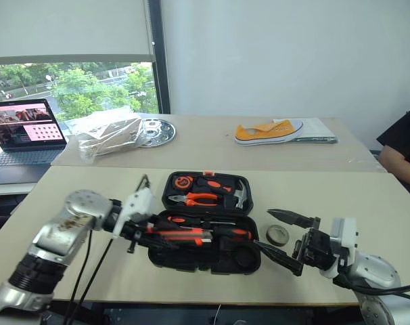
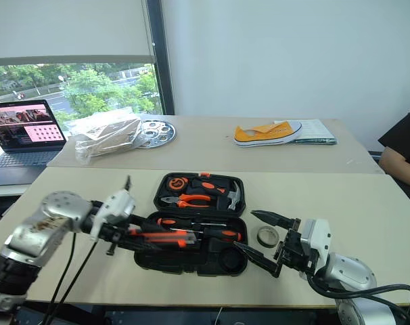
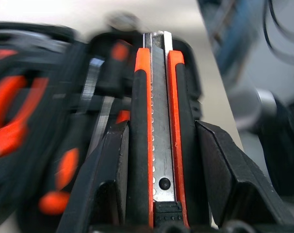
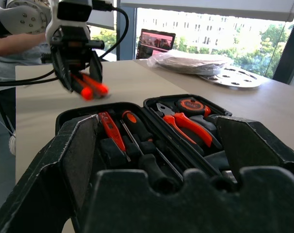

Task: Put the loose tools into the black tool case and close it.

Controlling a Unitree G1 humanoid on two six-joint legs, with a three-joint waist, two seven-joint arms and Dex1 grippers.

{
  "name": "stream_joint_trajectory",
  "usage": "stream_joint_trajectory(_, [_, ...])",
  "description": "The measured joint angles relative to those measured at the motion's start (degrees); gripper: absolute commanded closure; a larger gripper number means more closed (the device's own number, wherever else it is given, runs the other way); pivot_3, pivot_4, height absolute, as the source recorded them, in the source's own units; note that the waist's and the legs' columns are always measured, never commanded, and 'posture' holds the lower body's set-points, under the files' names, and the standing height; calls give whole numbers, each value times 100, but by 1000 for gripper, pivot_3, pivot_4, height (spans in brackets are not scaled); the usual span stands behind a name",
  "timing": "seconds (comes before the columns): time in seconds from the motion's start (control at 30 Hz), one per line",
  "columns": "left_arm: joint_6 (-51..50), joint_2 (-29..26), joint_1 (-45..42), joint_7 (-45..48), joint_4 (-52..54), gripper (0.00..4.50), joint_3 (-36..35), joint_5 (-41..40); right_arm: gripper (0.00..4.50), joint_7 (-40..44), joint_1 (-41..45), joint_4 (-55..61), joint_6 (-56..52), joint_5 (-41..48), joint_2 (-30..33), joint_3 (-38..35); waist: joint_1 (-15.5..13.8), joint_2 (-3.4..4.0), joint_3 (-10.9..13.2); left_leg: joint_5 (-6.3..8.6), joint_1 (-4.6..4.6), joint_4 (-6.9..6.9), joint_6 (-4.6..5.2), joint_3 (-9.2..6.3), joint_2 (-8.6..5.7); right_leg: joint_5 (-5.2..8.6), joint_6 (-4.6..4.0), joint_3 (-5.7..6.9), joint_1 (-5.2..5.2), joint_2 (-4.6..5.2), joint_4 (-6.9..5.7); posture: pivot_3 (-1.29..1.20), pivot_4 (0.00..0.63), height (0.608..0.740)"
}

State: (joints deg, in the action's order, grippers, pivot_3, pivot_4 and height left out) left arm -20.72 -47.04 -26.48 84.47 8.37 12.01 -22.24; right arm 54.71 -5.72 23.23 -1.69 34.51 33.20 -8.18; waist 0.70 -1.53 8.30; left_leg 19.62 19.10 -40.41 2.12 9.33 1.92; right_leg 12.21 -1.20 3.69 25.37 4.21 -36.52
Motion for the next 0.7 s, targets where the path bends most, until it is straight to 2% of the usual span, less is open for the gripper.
stream_joint_trajectory(0.17, [520, 171, -132, -137, -289, 2903, 527, 757, 0, -33, -153, 123, 0, -2, 19, -32, -48, 0, 0, -2, 2, -18, 7, -39, -1, 1, 0, -3, -1, 4, -13, 0, 150, 740])
stream_joint_trajectory(0.37, [544, 645, -324, -630, -523, 2903, 903, 1313, 0, -133, -235, 275, 0, -11, 22, -82, -128, 0, 0, 11, 16, -53, 33, -55, -2, -2, 7, 0, -3, 10, -15, 0, 150, 740])
stream_joint_trajectory(0.7, [421, 976, -561, -725, -669, 2903, 1036, 1519, 0, -247, -228, 322, 0, -63, 4, -71, -145, 0, -1, 13, 14, -60, 44, -67, -3, -3, 11, 5, -15, 16, -14, 0, 150, 740])
